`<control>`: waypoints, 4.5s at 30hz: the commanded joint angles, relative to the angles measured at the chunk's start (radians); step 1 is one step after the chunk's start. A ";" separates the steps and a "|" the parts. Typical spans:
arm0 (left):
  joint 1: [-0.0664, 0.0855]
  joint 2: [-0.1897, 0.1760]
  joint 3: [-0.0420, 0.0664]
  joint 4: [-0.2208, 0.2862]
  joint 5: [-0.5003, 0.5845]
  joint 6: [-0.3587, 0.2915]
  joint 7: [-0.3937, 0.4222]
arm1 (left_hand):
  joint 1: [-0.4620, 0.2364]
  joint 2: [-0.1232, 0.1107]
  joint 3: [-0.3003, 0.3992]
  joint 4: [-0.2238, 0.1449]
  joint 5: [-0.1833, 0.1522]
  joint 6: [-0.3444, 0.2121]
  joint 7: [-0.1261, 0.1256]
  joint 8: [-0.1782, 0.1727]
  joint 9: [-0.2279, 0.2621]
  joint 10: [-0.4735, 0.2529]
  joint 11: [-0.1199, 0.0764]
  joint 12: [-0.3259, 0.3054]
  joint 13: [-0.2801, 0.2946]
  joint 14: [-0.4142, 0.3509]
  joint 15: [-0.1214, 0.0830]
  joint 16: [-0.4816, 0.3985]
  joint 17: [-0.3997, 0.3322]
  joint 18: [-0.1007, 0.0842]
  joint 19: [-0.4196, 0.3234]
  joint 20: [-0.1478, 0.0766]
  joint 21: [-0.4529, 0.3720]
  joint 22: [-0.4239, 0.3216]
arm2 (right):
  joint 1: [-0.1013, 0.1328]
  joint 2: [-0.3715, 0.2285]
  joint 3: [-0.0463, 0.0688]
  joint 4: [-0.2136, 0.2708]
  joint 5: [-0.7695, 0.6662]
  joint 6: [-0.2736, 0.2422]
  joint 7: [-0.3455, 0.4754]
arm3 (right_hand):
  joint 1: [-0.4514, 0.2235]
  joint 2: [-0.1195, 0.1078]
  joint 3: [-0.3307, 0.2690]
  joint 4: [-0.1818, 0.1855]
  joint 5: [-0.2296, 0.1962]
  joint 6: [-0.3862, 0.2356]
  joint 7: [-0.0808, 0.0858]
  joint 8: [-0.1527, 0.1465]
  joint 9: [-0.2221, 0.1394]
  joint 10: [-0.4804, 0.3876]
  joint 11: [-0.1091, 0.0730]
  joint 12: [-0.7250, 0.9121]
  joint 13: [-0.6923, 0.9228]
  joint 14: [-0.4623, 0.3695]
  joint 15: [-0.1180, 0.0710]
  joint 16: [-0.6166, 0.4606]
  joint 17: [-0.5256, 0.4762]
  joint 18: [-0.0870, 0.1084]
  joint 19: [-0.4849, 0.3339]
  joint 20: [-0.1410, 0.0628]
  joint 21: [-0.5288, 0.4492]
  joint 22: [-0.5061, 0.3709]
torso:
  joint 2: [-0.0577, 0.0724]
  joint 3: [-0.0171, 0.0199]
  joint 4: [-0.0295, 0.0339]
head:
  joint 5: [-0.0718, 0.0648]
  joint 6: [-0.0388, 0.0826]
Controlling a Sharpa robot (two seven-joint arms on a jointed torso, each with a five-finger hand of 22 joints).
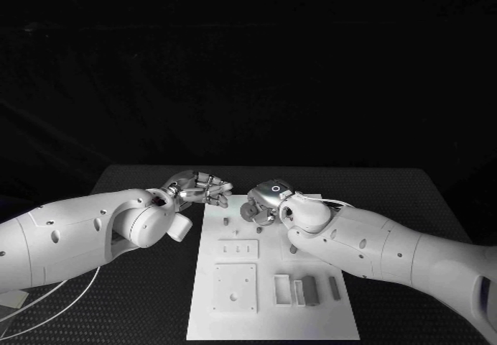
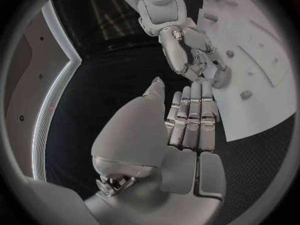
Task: Assemble the parts on the task board
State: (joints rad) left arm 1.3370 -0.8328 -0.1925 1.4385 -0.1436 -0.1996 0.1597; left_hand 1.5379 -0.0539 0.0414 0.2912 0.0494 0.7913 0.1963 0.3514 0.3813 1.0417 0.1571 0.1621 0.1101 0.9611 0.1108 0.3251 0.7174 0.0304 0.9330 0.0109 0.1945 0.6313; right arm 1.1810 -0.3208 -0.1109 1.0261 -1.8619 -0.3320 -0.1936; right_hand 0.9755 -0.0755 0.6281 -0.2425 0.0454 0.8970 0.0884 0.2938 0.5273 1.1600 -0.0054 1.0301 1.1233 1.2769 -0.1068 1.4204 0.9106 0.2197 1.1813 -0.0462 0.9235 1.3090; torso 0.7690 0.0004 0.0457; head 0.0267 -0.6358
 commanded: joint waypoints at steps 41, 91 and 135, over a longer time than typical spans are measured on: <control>0.002 -0.009 0.001 -0.011 0.000 0.031 0.038 | -0.002 -0.005 0.010 -0.002 0.002 0.003 -0.001 -0.002 -0.001 0.009 0.000 -0.004 0.003 0.006 0.001 -0.008 0.005 0.018 0.008 0.001 -0.007 0.002 | 0.027 -0.197 0.056 0.214 0.145 -0.148 0.105 | 0.048 -0.122 0.017 0.053 0.005 -0.044 0.060 -0.064 -0.032 -0.011 0.039 0.006 -0.005 0.002 0.031 -0.004 0.002 0.042 0.015 -0.007 -0.011 0.010 | -0.005 0.0086 -0.0137 | 0.009 0.010; -0.007 0.010 -0.001 -0.058 -0.003 0.056 0.046 | 0.009 0.001 0.006 -0.001 0.002 0.021 -0.006 0.003 0.000 0.031 -0.006 -0.010 0.007 0.022 -0.003 -0.019 0.023 0.016 0.019 -0.003 -0.011 0.005 | -0.006 -0.279 0.075 -0.158 0.474 0.073 0.460 | 0.063 -0.131 0.001 0.034 0.005 -0.159 0.079 -0.108 -0.050 -0.083 0.058 0.008 -0.008 -0.065 0.050 -0.008 0.009 0.042 -0.039 0.027 -0.030 0.017 | -0.024 0.0284 -0.0458 | 0.000 0.006; -0.006 -0.002 0.000 -0.038 -0.016 0.054 0.042 | 0.007 0.001 0.005 -0.001 0.002 0.021 -0.006 0.002 -0.001 0.031 -0.006 -0.012 0.007 0.023 -0.003 -0.022 0.025 0.016 0.019 -0.003 -0.012 0.006 | -0.038 -0.221 0.075 -0.226 0.466 0.099 0.467 | 0.069 -0.067 -0.023 0.002 0.005 -0.106 0.061 -0.063 -0.031 -0.081 0.041 0.018 -0.015 -0.064 0.034 0.000 0.008 0.042 -0.044 0.025 -0.021 0.018 | -0.025 0.0293 -0.0466 | 0.010 -0.015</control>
State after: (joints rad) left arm 1.3300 -0.8353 -0.1935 1.3974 -0.1555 -0.1582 0.1958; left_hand 1.5539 -0.0512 0.0537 0.2887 0.0494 0.8110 0.1838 0.3553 0.3811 1.0740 0.1462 0.1539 0.1176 0.9774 0.1087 0.3089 0.7413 0.0302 0.9437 0.0074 0.1867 0.6356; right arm 1.1450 -0.5445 -0.0363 0.8009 -1.3874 -0.2479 0.2637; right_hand 1.0425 -0.1524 0.6059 -0.2372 0.0464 0.7837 0.1477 0.2265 0.4952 1.0777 0.0409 1.0408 1.1091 1.2111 -0.0662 1.4166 0.9187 0.2168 1.1397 -0.0157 0.8985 1.3090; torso 0.7439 0.0292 -0.0004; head 0.0360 -0.6509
